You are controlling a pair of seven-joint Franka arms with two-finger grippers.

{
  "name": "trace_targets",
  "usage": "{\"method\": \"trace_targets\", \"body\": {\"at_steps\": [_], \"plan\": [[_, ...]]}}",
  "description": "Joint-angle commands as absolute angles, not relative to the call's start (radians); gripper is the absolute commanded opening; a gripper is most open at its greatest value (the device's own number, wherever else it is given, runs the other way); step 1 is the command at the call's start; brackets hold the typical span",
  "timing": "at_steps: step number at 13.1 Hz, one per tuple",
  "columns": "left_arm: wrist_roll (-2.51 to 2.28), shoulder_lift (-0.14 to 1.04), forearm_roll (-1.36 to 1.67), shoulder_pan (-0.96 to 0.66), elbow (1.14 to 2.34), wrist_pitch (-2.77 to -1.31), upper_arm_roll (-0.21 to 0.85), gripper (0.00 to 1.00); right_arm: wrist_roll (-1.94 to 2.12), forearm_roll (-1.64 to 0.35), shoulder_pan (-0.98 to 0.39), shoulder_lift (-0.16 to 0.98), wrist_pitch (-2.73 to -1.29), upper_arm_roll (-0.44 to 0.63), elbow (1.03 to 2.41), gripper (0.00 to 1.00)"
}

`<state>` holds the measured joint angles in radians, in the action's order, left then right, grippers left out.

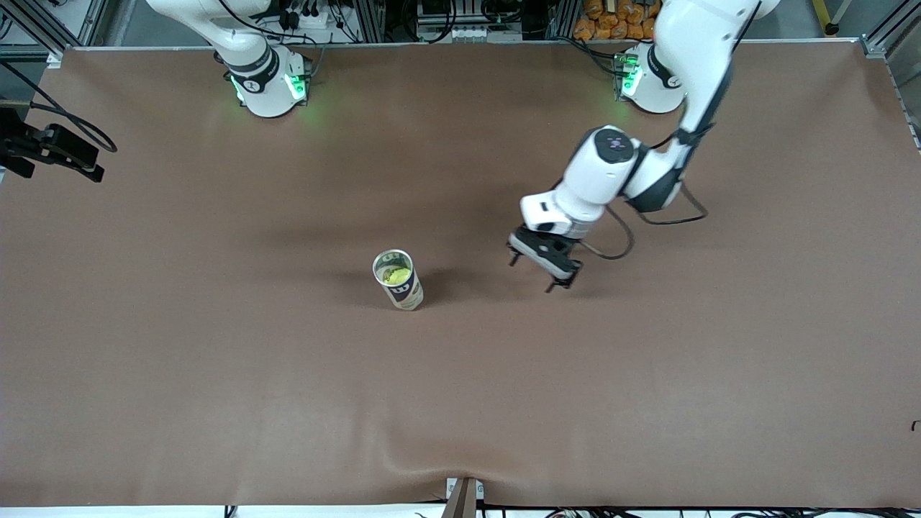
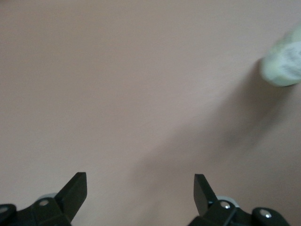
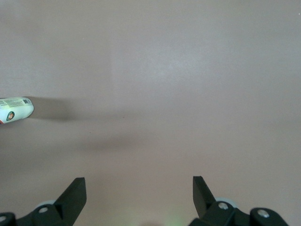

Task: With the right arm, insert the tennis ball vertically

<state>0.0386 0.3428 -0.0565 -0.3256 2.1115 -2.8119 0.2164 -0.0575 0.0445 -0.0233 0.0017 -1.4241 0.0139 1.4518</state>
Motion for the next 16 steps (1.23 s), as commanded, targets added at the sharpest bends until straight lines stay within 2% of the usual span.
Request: {"method": "trace_targets", "body": {"at_steps": [1,3,6,10,14,16], "plan": [[0.043,0.258,-0.043,-0.232,2.03,-2.544,0.227,1.0,-0.046,0.048,-0.009,0.008,-1.408,0.002,1.431,1.0],[0.041,0.232,-0.041,-0.184,1.918,-2.333,0.222,1.0,-0.044,0.048,-0.009,0.009,-1.408,0.002,1.431,1.0],[0.048,0.238,-0.044,-0.091,1.766,-2.125,0.221,1.0,-0.046,0.048,-0.006,0.009,-1.408,0.002,1.433,1.0],[0.044,0.238,-0.052,-0.009,1.637,-1.967,0.218,1.0,-0.046,0.048,0.0,0.009,-1.408,0.002,1.433,1.0],[0.046,0.23,-0.054,0.081,1.574,-1.882,0.216,1.0,-0.045,0.046,0.005,0.009,-1.408,0.0,1.433,1.0],[0.046,0.23,-0.052,0.095,1.502,-1.774,0.215,1.0,-0.044,0.046,0.005,0.009,-1.41,-0.002,1.433,1.0]]}}
